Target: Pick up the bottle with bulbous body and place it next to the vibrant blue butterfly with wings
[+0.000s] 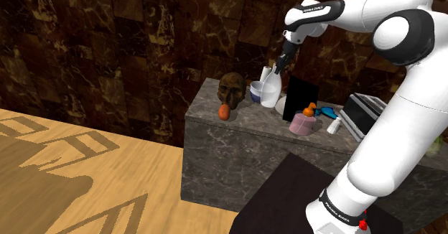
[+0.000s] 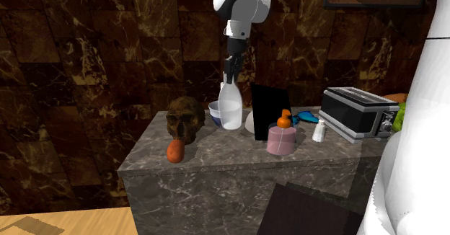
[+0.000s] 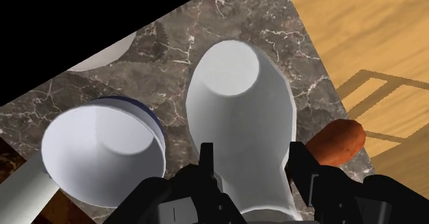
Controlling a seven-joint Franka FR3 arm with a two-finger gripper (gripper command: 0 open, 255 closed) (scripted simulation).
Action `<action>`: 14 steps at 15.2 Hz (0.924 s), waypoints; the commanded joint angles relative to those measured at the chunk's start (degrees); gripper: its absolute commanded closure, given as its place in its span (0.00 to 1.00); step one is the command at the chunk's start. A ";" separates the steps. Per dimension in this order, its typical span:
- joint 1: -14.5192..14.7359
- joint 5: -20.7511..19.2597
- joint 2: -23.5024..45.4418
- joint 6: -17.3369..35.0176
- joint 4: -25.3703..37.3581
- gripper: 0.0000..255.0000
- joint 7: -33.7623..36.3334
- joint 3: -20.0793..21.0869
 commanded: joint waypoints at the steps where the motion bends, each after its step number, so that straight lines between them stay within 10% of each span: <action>1: -0.08 -0.05 -0.03 -1.47 1.44 1.00 -0.01 -0.08; 14: -0.41 0.08 0.70 -11.66 12.28 1.00 0.50 -0.31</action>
